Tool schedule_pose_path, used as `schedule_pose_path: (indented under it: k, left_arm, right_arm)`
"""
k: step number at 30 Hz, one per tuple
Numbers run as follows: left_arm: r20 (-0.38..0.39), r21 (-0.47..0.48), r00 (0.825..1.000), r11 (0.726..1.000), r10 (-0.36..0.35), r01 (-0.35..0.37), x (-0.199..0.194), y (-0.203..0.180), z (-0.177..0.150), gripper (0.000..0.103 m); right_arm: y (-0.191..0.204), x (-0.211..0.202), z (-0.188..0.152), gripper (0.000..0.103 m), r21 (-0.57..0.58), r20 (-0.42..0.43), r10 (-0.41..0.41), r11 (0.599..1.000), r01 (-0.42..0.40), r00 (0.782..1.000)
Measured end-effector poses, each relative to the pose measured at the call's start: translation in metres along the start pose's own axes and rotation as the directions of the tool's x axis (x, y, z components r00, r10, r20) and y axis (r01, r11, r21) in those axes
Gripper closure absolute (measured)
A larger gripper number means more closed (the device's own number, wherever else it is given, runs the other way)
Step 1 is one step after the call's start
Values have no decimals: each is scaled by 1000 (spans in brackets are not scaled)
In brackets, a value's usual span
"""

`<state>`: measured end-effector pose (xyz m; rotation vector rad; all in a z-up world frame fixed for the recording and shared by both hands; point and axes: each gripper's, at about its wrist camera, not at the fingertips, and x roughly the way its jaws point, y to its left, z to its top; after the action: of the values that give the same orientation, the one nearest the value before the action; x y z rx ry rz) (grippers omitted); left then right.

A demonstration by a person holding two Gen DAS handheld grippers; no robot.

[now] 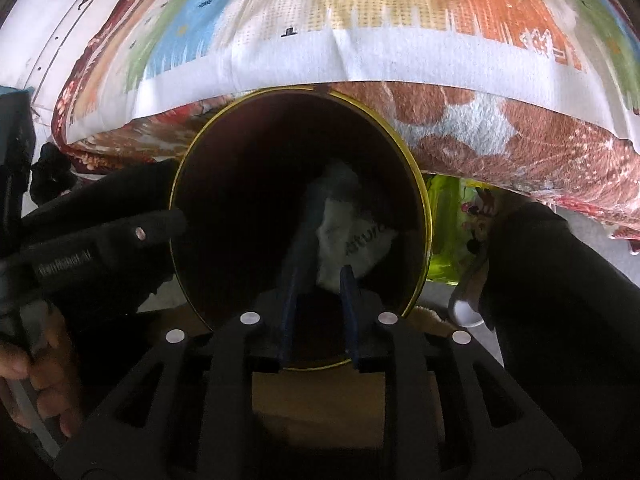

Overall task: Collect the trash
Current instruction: 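Open both tools over the bin to drop the box and bag, then move both tools back toward the remaining trash on the blanket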

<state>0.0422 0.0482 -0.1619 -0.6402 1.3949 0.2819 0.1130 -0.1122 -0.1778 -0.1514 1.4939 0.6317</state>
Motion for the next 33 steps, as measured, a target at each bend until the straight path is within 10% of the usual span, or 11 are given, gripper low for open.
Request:
schedule_pose_path:
  k: [33]
  left_arm:
    - [344,162,939,986,-20,-39,-90,-28,57,24]
  right_arm:
    - [-8,-108,49,31,-49,359,-77,994,101,930]
